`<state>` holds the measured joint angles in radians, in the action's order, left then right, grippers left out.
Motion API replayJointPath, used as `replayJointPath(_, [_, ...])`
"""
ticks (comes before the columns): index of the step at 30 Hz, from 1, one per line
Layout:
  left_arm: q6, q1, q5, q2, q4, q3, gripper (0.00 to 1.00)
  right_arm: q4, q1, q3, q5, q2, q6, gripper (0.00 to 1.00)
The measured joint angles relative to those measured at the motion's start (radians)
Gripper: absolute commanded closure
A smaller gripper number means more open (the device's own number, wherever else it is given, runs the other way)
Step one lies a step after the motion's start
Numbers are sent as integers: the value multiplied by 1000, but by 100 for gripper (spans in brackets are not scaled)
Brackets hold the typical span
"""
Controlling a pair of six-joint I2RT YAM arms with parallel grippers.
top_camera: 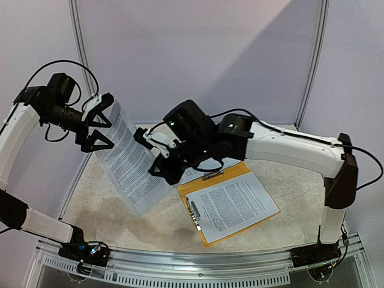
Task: Put the files into the folder
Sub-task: Pick up the file from the center of the board, then pass from the right arm to the left
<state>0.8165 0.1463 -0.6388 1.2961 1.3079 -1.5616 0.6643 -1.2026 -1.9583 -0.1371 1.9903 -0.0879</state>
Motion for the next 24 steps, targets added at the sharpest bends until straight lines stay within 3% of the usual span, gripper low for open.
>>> replayJointPath(6, [20,113,-29,-1,8,-83,0,46,5,103,95,-167,215,100])
replayJointPath(12, [-9,130,11,11,21,-151,0,66,6,208,146,-246,345,100])
replayJointPath(22, [-94,198,17,50,20,-152,1,60,8,305,190,-399,411,100])
replayJointPath(24, [-104,249,11,63,22,-139,8,58,14,305,195,-413,411,100])
